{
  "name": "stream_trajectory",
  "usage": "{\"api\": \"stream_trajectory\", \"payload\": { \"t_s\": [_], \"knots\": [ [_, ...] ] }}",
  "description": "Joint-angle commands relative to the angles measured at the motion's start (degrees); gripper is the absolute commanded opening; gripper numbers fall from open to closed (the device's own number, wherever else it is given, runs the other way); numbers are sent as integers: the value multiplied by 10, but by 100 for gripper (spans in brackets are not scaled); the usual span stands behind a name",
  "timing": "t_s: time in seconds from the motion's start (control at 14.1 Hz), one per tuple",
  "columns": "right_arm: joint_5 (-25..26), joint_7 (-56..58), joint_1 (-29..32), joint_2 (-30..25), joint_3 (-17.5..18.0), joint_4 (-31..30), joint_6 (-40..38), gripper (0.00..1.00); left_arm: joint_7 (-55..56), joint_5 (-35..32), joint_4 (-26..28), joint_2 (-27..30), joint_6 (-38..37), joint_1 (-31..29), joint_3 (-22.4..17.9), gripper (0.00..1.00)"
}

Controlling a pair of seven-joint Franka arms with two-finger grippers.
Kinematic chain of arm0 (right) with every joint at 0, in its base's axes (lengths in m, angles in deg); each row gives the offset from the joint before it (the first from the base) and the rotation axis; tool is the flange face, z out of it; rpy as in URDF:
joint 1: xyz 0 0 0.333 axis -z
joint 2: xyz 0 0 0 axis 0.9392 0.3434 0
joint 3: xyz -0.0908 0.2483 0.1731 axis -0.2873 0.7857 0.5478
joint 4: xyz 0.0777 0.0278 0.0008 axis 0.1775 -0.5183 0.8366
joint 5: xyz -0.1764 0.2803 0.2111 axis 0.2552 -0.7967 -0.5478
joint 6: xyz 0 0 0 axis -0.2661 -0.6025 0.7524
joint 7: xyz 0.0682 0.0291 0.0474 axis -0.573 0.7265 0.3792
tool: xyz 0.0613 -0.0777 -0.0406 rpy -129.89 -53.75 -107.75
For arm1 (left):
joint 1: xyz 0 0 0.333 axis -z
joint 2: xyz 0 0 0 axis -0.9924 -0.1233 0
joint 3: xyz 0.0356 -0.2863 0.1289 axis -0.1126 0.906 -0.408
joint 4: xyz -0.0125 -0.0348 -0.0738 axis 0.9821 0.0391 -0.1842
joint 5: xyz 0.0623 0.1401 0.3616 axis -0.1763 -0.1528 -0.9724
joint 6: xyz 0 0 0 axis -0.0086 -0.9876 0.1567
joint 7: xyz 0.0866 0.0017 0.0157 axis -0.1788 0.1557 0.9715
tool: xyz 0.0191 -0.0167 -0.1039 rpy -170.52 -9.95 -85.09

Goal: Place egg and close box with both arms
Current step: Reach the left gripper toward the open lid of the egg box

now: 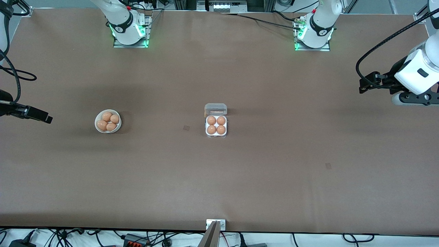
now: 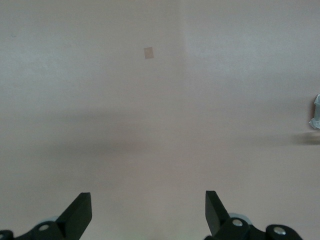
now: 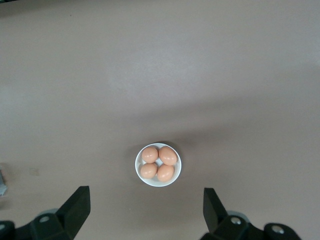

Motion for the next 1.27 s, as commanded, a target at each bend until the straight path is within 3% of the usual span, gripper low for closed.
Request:
{"api": "stream_trajectory", "payload": {
  "t_s": [0.0,0.35,0.92,1.06,1.2],
  "knots": [
    [22,-7,30,-17,38,-8,-9,100,-11,-6,-10,3,-12,-2,1,100],
    [25,-6,36,-47,45,-44,-7,100,-11,-5,-9,3,-13,-2,1,100],
    [26,-6,34,-133,46,-200,66,100,-11,-4,-7,0,-31,7,3,100],
    [32,-6,30,-141,51,-207,66,100,-7,24,-7,-3,-31,20,5,85],
    [32,-5,31,-144,51,-207,62,100,-7,28,-8,-6,-31,38,6,64]
  ]
}}
